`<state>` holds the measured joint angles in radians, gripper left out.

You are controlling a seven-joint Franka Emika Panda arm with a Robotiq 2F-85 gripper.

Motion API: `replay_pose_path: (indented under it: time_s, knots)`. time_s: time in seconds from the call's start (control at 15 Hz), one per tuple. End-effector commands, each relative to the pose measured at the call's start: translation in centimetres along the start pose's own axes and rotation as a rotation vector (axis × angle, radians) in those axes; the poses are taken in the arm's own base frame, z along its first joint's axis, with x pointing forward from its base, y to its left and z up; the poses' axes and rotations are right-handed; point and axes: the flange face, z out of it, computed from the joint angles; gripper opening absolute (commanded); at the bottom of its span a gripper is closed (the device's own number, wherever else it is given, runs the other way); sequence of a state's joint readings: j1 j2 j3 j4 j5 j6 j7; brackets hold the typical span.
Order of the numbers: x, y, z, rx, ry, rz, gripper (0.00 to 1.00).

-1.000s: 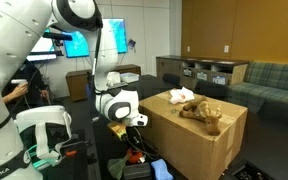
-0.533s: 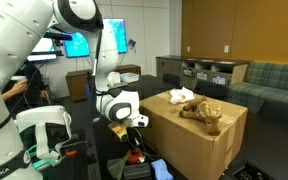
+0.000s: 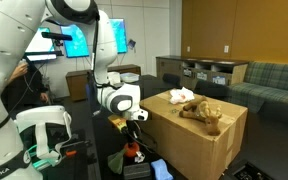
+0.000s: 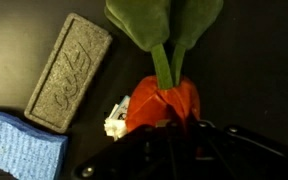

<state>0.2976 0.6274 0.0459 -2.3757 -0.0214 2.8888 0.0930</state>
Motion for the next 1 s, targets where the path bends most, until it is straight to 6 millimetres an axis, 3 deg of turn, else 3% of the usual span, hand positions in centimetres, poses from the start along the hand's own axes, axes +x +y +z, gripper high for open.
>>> replay_pose_path:
  time_s: [0.0, 0.47, 0.93]
  knots:
    - [0.2, -0.9, -5.2, 0.036, -0.013, -0.005, 0.02]
    - [1.3, -3.3, -14.8, 0.034, -0.034, 0.005, 0.02]
    - [3.6, -5.6, -26.7, -0.012, -0.030, 0.072, 0.02]
